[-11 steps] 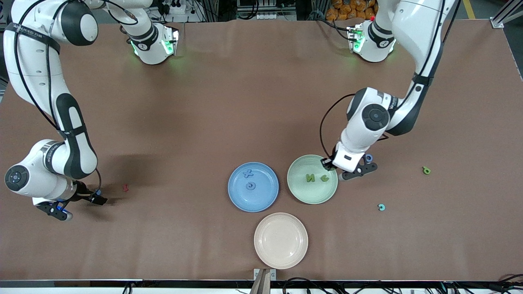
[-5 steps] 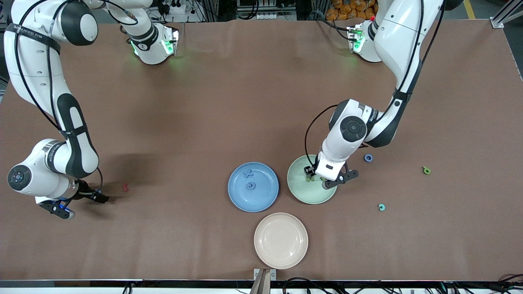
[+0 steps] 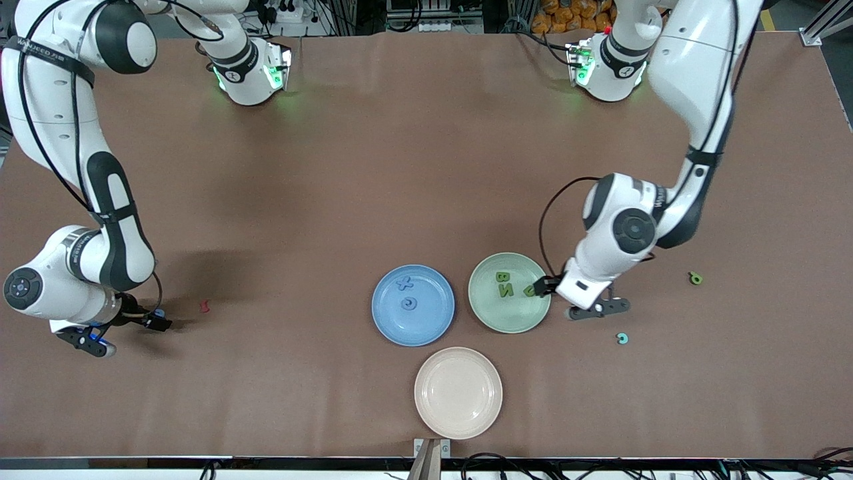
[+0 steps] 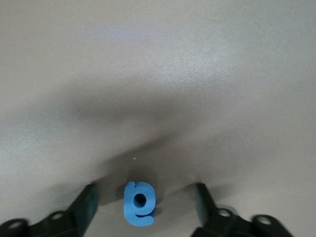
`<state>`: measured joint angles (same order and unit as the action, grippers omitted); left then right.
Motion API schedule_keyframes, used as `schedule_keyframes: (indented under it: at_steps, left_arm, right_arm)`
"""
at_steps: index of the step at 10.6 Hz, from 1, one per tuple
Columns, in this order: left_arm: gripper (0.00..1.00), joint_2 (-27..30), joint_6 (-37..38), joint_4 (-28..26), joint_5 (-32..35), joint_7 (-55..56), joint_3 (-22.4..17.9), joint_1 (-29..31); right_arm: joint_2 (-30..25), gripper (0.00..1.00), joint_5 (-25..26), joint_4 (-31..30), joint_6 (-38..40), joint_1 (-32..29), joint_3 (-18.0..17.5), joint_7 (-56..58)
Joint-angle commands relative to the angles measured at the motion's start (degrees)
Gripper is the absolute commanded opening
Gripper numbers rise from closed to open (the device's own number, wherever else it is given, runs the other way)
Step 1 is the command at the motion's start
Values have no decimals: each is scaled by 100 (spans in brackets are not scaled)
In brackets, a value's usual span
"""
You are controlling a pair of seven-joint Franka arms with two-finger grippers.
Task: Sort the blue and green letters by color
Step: 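Place the green B on the green plate while the right gripper grasps g, then carry the blue g onto the blue plate while the left gripper returns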
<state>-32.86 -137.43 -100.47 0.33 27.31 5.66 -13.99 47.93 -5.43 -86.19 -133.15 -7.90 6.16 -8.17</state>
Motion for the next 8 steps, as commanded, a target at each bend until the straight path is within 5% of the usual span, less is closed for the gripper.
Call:
schedule_keyframes:
  at_steps: [1,6,8]
  left_arm:
    - [100,298,278,-288,125,-1548,294,894]
    - [100,351,243,-517,732,-3685,383,2135]
    - [100,359,51,-675,802,-4075,383,2531]
  right_arm:
    - [-135,0,16,-91,78,-106,-106,351]
    - [-214,0,-36,-13,376,-80,-167,282]
    - [-223,0,-273,180,578,-53,-457,-16]
